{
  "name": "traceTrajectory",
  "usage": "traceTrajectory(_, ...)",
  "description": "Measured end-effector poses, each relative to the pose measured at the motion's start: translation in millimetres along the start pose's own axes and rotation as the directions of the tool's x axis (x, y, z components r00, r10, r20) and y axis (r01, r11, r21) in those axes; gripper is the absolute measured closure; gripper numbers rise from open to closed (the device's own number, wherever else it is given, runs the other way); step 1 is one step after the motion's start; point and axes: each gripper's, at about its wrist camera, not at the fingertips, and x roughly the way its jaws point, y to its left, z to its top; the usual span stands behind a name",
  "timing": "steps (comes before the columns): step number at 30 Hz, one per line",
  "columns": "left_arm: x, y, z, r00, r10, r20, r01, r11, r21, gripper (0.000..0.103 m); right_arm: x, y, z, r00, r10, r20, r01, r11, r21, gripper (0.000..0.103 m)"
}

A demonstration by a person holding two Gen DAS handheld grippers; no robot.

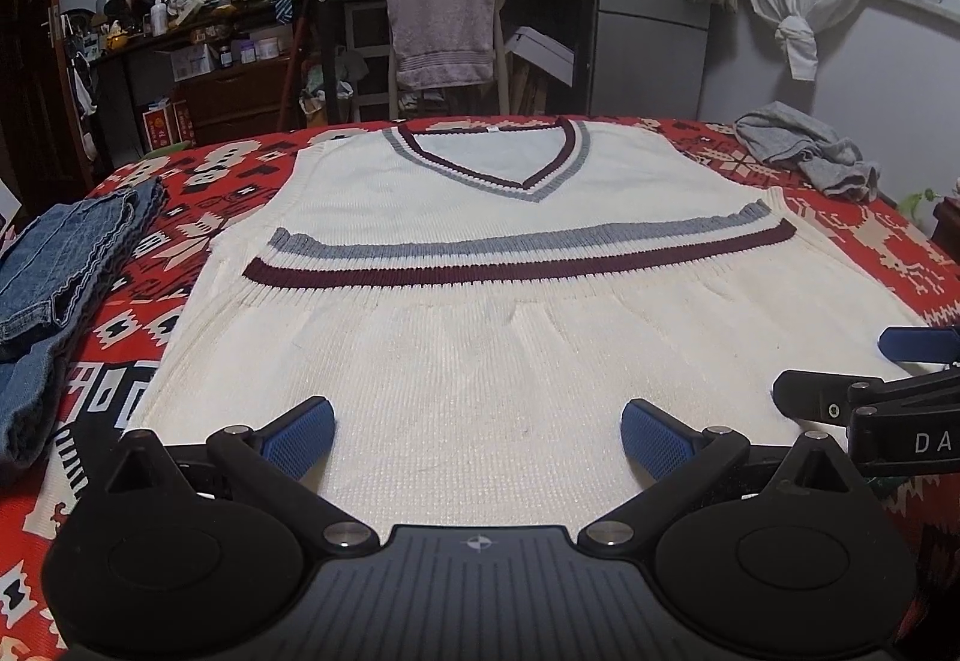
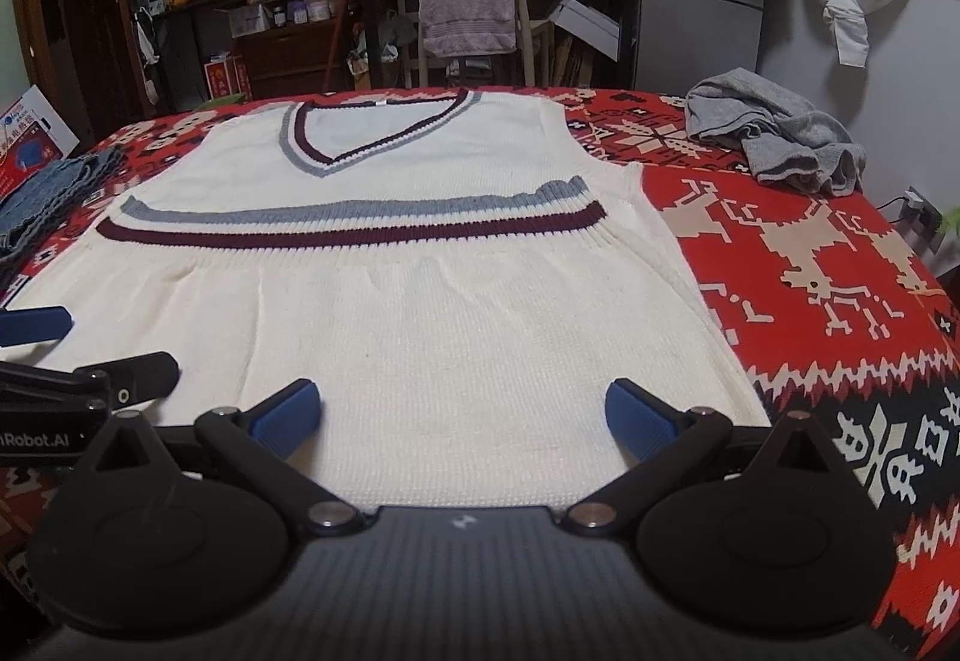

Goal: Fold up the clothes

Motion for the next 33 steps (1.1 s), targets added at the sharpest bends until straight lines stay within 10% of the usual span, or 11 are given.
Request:
traceTrajectory(9,0,-1,0,1.0,-0.002,-0.004,0.002,1.0,0.007,0.0,0,2,-2,1.0,-0.003,0.007,0.003,1.0,-0.014,0.0)
traceTrajectory(13,-8,-2,4,1.0,-0.03,0.003,0.03,0.999,0.033,0.034,-4,3,3,1.0,0.025,0.0,-0.025,0.999,-0.02,0.004)
traceTrajectory(17,-24,-5,11,0.998,-0.049,0.044,0.046,0.997,0.057,0.042,-10,9,11,0.998,0.069,0.003,-0.068,0.997,-0.033,0.008)
traceTrajectory(20,-29,-7,18,0.995,-0.074,0.063,0.07,0.996,0.059,0.045,-14,13,16,0.995,0.101,0.005,-0.101,0.994,-0.043,0.024)
traceTrajectory(25,-16,-3,25,0.994,-0.109,0.025,0.108,0.994,0.032,0.093,-21,20,25,0.988,0.156,0.008,-0.155,0.986,-0.06,0.085)
traceTrajectory(33,-8,7,33,0.984,-0.176,0.001,0.176,0.984,-0.019,0.098,-13,59,42,0.96,0.278,-0.019,-0.278,0.949,-0.147,0.098)
